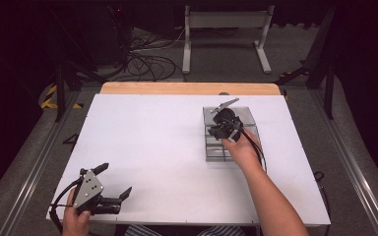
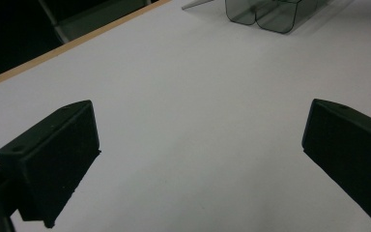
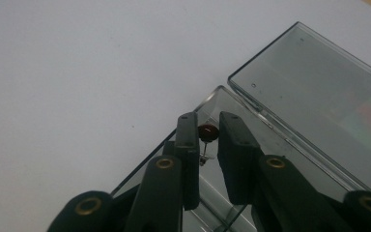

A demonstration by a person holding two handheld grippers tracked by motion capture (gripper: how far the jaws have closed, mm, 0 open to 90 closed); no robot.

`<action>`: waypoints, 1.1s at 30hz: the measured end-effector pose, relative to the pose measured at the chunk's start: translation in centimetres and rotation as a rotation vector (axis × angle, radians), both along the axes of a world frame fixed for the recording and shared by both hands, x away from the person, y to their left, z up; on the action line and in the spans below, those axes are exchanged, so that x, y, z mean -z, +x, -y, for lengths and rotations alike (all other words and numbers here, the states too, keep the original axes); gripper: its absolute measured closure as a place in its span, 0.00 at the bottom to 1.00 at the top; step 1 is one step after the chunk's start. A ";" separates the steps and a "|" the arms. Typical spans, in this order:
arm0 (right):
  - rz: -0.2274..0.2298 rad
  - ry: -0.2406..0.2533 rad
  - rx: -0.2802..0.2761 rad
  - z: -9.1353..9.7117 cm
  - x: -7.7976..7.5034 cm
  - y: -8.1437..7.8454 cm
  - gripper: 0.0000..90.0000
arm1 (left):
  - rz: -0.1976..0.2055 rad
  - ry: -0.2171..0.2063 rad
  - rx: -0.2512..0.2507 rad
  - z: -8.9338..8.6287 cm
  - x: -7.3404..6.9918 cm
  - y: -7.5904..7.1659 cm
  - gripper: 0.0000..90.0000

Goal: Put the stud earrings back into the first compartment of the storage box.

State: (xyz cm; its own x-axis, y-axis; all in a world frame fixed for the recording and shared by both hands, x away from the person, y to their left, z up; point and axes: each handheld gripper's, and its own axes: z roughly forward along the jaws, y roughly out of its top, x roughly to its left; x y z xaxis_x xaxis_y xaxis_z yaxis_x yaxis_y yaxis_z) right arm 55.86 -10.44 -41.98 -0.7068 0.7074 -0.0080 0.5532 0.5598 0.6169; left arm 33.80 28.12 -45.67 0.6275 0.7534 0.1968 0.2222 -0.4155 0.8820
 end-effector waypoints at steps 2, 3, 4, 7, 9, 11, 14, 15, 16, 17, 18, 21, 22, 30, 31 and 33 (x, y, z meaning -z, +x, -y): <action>-0.012 -0.004 0.008 0.1 0.3 0.3 0.88 | 0.000 0.000 0.000 0.0 0.0 0.0 0.00; -0.014 -0.007 0.012 0.1 0.5 0.5 0.88 | 0.000 0.000 0.001 0.0 0.0 0.0 0.00; -0.017 -0.011 0.014 0.1 0.6 0.6 0.88 | -0.001 0.001 0.002 0.0 0.0 0.0 0.00; -0.031 -0.024 0.022 0.1 1.0 0.9 0.88 | -0.001 0.001 0.001 0.0 0.0 0.0 0.00; -0.041 -0.034 0.022 0.1 1.3 1.1 0.88 | 0.000 0.001 0.000 0.0 0.0 0.0 0.00; -0.046 -0.041 0.027 0.0 1.5 1.3 0.88 | -0.001 0.004 0.001 0.0 0.0 0.0 0.00; -0.057 -0.050 0.034 0.0 1.8 1.5 0.88 | -0.003 0.004 0.002 0.0 0.0 0.0 0.00; -0.058 -0.053 0.035 0.0 1.9 1.5 0.88 | -0.003 0.004 0.002 0.0 0.0 0.0 0.00; -0.062 -0.056 0.034 -0.1 2.0 1.5 0.88 | 0.000 0.006 0.000 0.0 0.0 0.0 0.00; -0.065 -0.060 0.033 -0.1 2.0 1.6 0.88 | -0.003 0.003 0.001 0.0 0.0 0.0 0.00; -0.069 -0.061 0.035 -0.1 2.1 1.6 0.88 | 0.000 0.005 -0.001 0.0 0.0 0.1 0.00; -0.075 -0.068 0.034 -0.1 2.2 1.6 0.88 | -0.004 0.004 0.000 0.0 0.0 0.0 0.00; -0.077 -0.072 0.033 -0.1 2.2 1.6 0.88 | -0.003 0.005 0.001 0.0 0.0 0.0 0.00; -0.092 -0.079 0.035 0.0 2.3 1.7 0.87 | -0.006 -0.001 -0.001 0.0 0.1 0.0 0.00; -0.092 -0.076 0.037 0.0 2.3 1.7 0.85 | -0.003 0.004 0.000 0.0 0.0 0.0 0.00; -0.094 -0.062 0.036 0.1 2.2 1.7 0.78 | -0.001 0.006 0.000 0.0 0.0 0.0 0.00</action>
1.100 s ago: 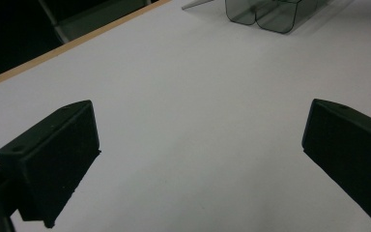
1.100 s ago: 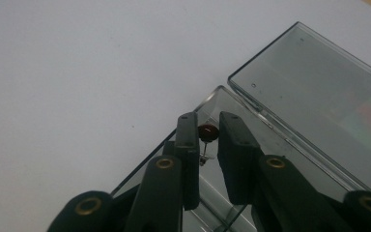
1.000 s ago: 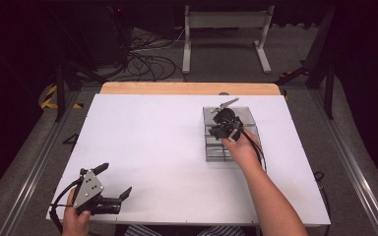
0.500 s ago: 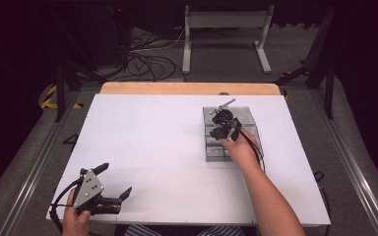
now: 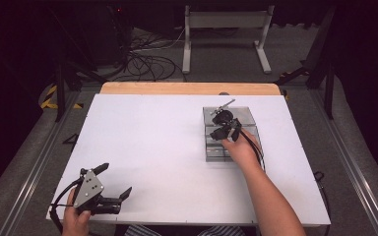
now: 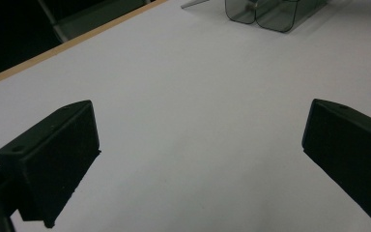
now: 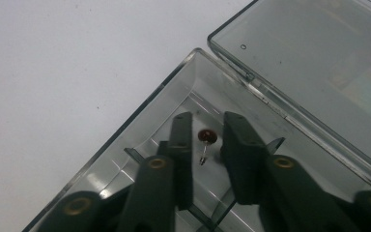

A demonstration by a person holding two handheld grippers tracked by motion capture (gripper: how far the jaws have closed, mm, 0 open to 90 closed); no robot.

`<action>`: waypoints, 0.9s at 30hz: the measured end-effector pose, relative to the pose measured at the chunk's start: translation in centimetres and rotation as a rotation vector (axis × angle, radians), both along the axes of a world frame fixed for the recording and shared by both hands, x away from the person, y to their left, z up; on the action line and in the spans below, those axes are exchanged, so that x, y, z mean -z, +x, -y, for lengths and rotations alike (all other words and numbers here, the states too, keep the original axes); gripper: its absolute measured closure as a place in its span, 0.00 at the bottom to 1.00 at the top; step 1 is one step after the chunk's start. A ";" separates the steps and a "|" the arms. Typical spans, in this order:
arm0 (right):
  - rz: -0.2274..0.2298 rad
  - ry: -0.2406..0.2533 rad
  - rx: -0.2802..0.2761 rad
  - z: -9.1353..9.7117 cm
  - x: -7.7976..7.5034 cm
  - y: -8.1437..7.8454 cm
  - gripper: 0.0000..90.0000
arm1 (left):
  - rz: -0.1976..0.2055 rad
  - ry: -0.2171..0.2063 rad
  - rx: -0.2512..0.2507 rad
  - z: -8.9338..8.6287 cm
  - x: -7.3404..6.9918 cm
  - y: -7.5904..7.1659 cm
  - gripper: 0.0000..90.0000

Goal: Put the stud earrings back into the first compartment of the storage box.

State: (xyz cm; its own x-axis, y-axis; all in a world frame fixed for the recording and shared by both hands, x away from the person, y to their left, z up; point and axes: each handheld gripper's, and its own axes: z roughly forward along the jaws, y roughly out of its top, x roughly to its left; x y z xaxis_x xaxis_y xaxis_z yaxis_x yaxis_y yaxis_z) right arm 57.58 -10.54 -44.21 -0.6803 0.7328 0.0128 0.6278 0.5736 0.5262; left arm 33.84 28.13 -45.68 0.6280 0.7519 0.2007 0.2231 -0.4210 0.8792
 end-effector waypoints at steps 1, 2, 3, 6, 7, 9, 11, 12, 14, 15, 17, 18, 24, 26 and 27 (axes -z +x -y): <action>-0.002 0.006 -0.001 0.0 -0.1 0.0 0.77 | 0.002 0.001 0.000 0.0 0.0 0.0 0.00; 0.000 0.009 -0.001 0.0 -0.1 -0.1 0.75 | 0.002 0.000 -0.001 0.0 0.0 0.0 0.00; 0.006 0.014 0.000 0.1 -0.2 -0.1 0.72 | 0.002 -0.001 -0.002 0.0 0.0 0.0 0.00; 0.009 0.043 -0.009 0.2 -0.6 -0.4 0.64 | 0.002 -0.001 -0.002 0.0 0.0 0.0 0.00; 0.013 0.053 -0.012 0.3 -0.8 -0.5 0.60 | 0.002 0.000 -0.002 0.0 0.0 0.0 0.00; 0.027 0.073 -0.016 0.3 -1.3 -0.8 0.54 | 0.002 0.000 -0.002 0.0 0.0 0.0 0.00; 0.054 0.086 -0.030 0.4 -1.9 -1.4 0.46 | 0.002 -0.002 -0.003 0.0 0.0 0.0 0.00; 0.068 0.094 -0.036 0.4 -2.3 -1.7 0.43 | 0.002 -0.002 -0.003 0.0 0.0 0.0 0.00; 0.102 0.105 -0.045 0.4 -3.0 -2.3 0.36 | -0.001 -0.003 -0.001 0.0 0.0 0.0 0.00; 0.120 0.110 -0.054 0.4 -3.3 -2.7 0.33 | -0.001 -0.006 -0.002 0.1 0.0 0.0 0.00; 0.148 0.119 -0.066 0.4 -4.0 -3.4 0.30 | 0.001 -0.005 -0.002 0.1 0.0 0.0 0.00; 0.158 0.122 -0.073 0.3 -4.3 -3.7 0.29 | 0.001 -0.004 -0.002 0.1 0.0 0.0 0.00; 0.196 0.147 -0.110 0.2 -5.4 -5.2 0.26 | 0.002 -0.004 -0.004 0.1 0.0 0.0 0.00; 0.206 0.149 -0.119 0.1 -5.8 -5.7 0.25 | 0.002 -0.004 -0.004 0.1 0.0 0.0 0.00; 0.213 0.152 -0.125 0.2 -5.9 -5.9 0.24 | 0.002 -0.005 -0.004 0.1 0.0 0.0 0.00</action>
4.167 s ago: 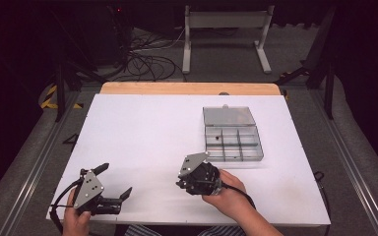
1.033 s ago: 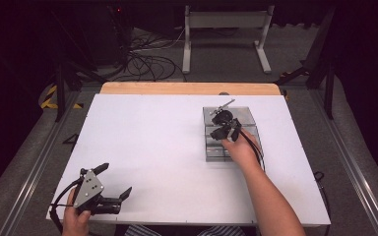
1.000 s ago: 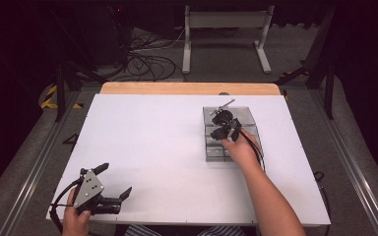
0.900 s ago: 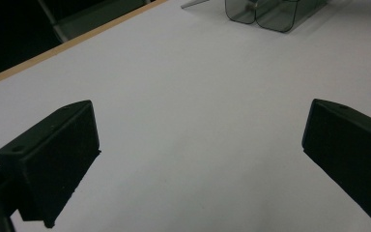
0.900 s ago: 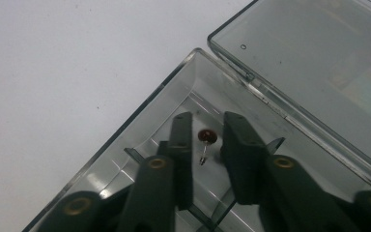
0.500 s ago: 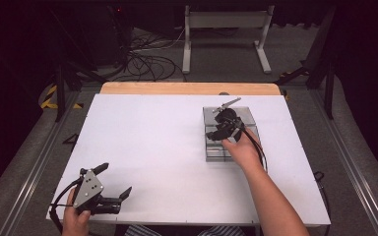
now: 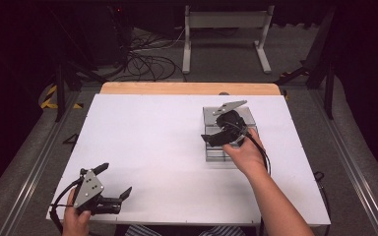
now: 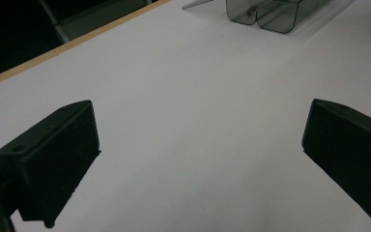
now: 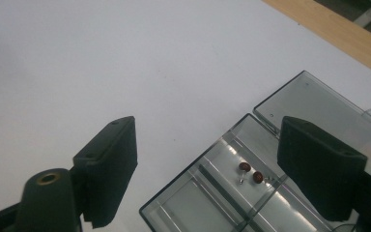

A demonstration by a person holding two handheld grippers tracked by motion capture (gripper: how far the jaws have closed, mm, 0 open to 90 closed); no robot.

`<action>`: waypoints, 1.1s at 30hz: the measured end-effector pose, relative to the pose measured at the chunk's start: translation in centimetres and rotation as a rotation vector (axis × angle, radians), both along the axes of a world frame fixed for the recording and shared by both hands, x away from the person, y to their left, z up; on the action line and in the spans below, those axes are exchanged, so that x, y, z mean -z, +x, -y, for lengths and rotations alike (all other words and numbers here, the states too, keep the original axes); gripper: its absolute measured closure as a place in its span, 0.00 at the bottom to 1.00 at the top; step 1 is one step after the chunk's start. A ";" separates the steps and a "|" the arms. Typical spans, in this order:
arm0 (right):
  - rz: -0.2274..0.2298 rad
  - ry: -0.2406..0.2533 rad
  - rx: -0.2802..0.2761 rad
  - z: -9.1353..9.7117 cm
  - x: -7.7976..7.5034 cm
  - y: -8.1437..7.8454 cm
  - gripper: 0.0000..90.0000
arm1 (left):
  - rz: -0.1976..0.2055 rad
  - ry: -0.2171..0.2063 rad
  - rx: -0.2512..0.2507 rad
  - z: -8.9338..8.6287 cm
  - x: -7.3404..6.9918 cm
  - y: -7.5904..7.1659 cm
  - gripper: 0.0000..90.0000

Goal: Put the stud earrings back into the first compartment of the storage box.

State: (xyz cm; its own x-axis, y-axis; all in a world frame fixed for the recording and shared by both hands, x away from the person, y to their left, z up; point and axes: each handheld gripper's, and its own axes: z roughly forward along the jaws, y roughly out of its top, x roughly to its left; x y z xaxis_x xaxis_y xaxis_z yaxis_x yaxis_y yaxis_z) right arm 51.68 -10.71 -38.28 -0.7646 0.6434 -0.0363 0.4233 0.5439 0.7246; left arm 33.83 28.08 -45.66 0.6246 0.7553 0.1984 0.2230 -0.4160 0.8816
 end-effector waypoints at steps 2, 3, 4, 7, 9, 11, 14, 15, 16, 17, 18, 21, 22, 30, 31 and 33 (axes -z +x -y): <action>0.011 0.010 -0.010 0.1 -0.3 -0.5 0.23 | 0.001 0.000 -0.001 0.0 0.0 0.0 0.00; 0.016 0.015 -0.011 0.2 -0.5 -0.8 0.22 | 0.001 -0.002 -0.001 0.0 0.0 0.0 0.00; 0.023 0.021 -0.016 0.2 -0.7 -1.1 0.21 | 0.001 -0.003 -0.001 0.0 0.0 0.0 0.00; 0.042 0.036 -0.028 0.6 -1.1 -2.0 0.16 | -0.001 -0.003 -0.002 0.0 0.0 0.0 0.00; 0.058 0.041 -0.039 0.9 -1.3 -2.7 0.12 | 0.001 -0.003 -0.003 0.0 0.0 0.0 0.00; 0.072 0.047 -0.051 1.3 -1.4 -3.5 0.09 | 0.001 -0.002 -0.002 0.0 0.0 0.0 0.00; 0.093 0.065 -0.062 1.9 -1.5 -4.6 0.05 | 0.002 -0.001 -0.003 0.0 0.0 0.0 0.00; 0.104 0.068 -0.063 2.1 -1.5 -5.1 0.05 | 0.002 0.000 -0.003 0.0 -0.1 0.0 0.00; 0.112 0.072 -0.064 2.4 -1.4 -5.5 0.04 | 0.004 0.001 -0.003 0.0 -0.1 0.0 0.00; 0.119 0.077 -0.066 2.7 -1.4 -5.9 0.04 | 0.004 0.001 -0.003 0.0 -0.1 0.0 0.00; 0.123 0.085 -0.070 3.0 -1.3 -6.3 0.03 | 0.004 0.002 -0.003 0.1 -0.1 0.0 0.00; 0.135 0.112 -0.069 4.0 -0.8 -7.4 0.03 | 0.005 -0.003 -0.004 0.1 -0.1 -0.1 0.00; 0.141 0.119 -0.071 4.3 -0.6 -7.8 0.03 | 0.004 -0.006 -0.004 0.1 -0.1 -0.1 0.00; 0.167 0.164 -0.072 7.6 2.0 -10.4 0.02 | 0.008 -0.009 -0.002 0.2 -0.1 -0.2 0.00; 0.166 0.173 -0.069 8.0 2.4 -10.7 0.02 | 0.010 -0.008 -0.001 0.1 -0.1 -0.2 0.00; 0.162 0.195 -0.057 9.1 3.4 -11.1 0.02 | 0.014 -0.008 -0.001 0.1 -0.1 -0.2 0.00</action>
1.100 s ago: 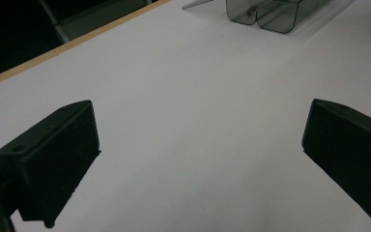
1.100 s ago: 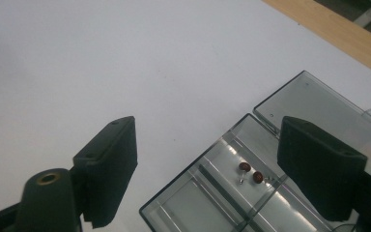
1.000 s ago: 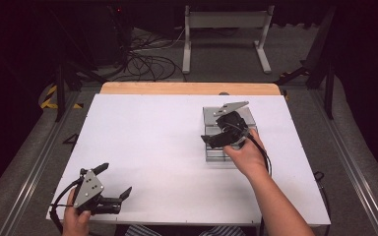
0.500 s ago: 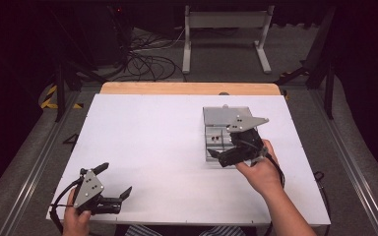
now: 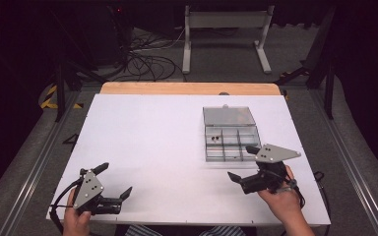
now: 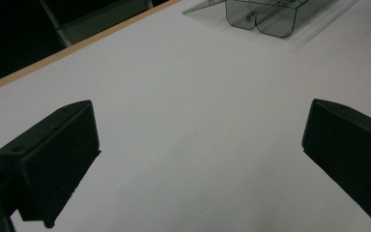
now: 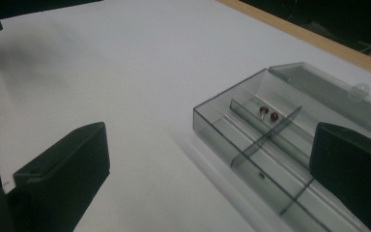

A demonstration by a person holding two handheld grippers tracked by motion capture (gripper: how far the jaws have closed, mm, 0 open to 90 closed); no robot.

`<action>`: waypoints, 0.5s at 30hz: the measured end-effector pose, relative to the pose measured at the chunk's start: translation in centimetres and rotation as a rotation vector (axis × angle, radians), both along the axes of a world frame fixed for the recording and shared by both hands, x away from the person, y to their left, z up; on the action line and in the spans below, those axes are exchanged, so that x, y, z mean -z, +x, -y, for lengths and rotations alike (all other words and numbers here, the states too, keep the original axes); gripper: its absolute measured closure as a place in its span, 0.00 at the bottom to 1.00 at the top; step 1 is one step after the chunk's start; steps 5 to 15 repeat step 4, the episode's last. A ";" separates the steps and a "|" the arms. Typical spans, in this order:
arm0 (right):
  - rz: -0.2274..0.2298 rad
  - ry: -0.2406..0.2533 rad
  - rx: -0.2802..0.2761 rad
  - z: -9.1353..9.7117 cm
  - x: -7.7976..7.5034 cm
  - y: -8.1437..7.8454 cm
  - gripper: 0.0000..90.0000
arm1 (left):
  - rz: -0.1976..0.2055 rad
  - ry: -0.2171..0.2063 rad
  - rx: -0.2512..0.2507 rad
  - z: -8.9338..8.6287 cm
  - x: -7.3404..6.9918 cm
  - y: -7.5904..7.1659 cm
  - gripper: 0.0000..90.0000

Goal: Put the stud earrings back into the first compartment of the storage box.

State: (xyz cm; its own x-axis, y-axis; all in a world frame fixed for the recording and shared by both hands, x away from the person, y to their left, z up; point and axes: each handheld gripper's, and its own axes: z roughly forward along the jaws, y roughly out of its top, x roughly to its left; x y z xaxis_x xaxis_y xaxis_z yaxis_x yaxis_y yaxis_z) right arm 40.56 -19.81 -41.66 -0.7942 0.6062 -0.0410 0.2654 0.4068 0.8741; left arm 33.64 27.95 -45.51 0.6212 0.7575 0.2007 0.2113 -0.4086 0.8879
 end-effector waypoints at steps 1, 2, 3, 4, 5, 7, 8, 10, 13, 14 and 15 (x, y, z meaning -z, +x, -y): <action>-0.003 0.012 0.007 0.5 0.5 -0.2 0.02 | 0.000 0.000 0.002 0.0 0.0 0.0 0.00; -0.004 0.018 0.015 1.1 1.1 -0.5 0.02 | 0.004 0.000 0.002 0.0 0.0 0.0 0.00; -0.009 0.029 0.023 1.6 1.6 -0.7 0.01 | 0.006 0.003 0.003 0.0 0.0 -0.1 0.00; -0.013 0.037 0.031 2.1 2.2 -0.8 0.01 | 0.007 0.003 0.004 0.0 0.0 -0.1 0.00; -0.013 0.037 0.031 2.1 2.2 -0.8 0.01 | 0.007 0.003 0.004 0.0 0.0 -0.1 0.00; -0.013 0.037 0.031 2.1 2.2 -0.8 0.01 | 0.007 0.003 0.004 0.0 0.0 -0.1 0.00; -0.013 0.037 0.031 2.1 2.2 -0.8 0.01 | 0.007 0.003 0.004 0.0 0.0 -0.1 0.00; -0.013 0.037 0.031 2.1 2.2 -0.8 0.01 | 0.007 0.003 0.004 0.0 0.0 -0.1 0.00; -0.013 0.037 0.031 2.1 2.2 -0.8 0.01 | 0.007 0.003 0.004 0.0 0.0 -0.1 0.00; -0.013 0.037 0.031 2.1 2.2 -0.8 0.01 | 0.007 0.003 0.004 0.0 0.0 -0.1 0.00; -0.013 0.037 0.031 2.1 2.2 -0.8 0.01 | 0.007 0.003 0.004 0.0 0.0 -0.1 0.00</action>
